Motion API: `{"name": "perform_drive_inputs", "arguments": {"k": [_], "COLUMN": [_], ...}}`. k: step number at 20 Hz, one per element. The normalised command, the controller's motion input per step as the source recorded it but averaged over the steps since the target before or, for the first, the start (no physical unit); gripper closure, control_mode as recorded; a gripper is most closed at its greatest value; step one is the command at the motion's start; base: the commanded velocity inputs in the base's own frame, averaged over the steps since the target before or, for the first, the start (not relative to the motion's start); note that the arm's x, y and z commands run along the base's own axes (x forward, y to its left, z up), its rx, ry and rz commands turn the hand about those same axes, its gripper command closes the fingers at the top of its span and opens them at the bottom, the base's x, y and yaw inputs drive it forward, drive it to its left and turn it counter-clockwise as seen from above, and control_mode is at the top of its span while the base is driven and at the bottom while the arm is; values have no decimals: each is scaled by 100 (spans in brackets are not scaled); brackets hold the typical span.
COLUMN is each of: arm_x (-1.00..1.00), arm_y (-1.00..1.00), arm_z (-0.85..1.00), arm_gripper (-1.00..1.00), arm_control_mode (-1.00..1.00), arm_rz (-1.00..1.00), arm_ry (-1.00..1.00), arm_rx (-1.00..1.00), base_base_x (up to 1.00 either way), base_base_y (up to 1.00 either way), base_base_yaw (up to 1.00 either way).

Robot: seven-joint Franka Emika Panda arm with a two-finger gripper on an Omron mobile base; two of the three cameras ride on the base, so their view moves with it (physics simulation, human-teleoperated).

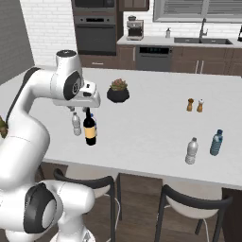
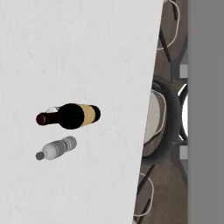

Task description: Move the plastic bottles in the middle to the plastics group, and the glass bottles in the middle to the glass group.

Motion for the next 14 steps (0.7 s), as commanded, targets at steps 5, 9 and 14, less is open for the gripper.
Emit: {"name": "perform_drive_inputs", "arguments": {"k": [5,9,14], "arm_x": [-13,-6,18], "arm_y": [-2,0,0], "arm_z": [-7,-3,-4], "arm_gripper": [-100,-100,-100], "arm_control_mode": [-100,-100,-100], "arm_rz": [0,0,0], "arm_ry": [-14,-31,-17], "arm_rx": [0,0,6], "base_base_x": [0,0,0], "base_base_y": [0,0,0], "base_base_yaw": [0,0,0]}}
